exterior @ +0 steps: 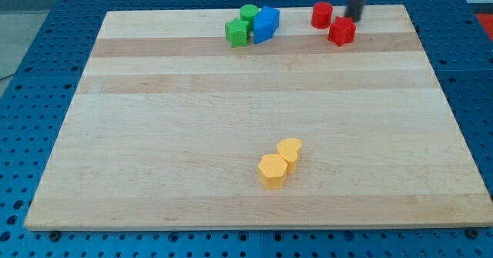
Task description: Push the red blocks near to the blue blocks
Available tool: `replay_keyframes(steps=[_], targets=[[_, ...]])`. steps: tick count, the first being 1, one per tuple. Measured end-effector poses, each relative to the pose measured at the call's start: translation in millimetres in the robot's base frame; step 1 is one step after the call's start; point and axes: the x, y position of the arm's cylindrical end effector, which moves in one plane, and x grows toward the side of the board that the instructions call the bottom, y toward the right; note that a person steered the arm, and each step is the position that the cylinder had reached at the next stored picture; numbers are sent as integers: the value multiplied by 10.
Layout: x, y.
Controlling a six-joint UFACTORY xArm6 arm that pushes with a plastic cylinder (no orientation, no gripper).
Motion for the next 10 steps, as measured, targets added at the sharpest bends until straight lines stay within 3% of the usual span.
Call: replay_keyframes(steps=[1,4,5,6,7,8,10], targets=[[-249,227],[-126,-1099],[-166,-1165],[-243,-862],[-86,-87],[464,55],[696,-915]])
